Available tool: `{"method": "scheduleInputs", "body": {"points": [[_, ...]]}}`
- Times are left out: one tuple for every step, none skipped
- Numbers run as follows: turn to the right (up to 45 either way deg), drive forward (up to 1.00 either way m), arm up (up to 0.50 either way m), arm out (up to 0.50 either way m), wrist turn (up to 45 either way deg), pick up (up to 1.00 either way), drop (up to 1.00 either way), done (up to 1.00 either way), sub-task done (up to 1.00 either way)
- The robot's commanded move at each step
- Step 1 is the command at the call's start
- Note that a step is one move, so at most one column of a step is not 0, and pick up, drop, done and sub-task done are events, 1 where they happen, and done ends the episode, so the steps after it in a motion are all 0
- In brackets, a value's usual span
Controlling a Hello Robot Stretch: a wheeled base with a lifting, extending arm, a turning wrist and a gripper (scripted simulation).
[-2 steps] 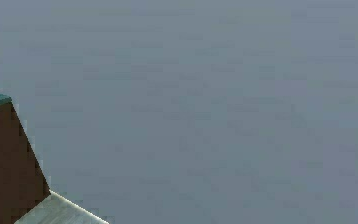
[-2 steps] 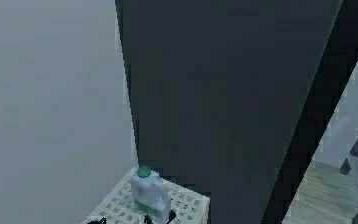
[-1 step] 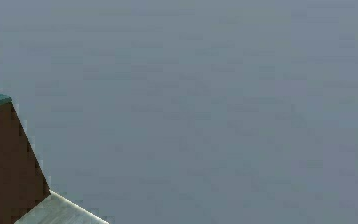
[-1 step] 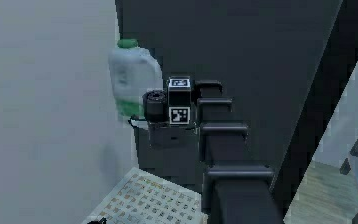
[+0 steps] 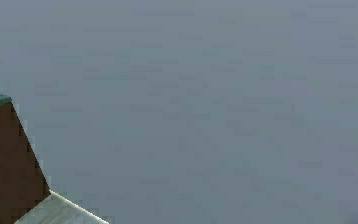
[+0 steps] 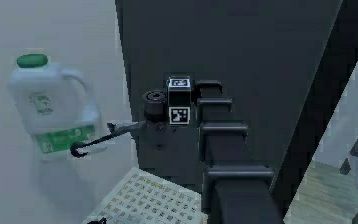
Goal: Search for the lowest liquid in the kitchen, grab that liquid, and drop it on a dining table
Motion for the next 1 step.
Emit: {"method": "scheduleInputs", "body": {"points": [[0.0, 0.00, 0.00, 0.00, -45.0, 0.00, 0.00, 0.00, 0.00]]}}
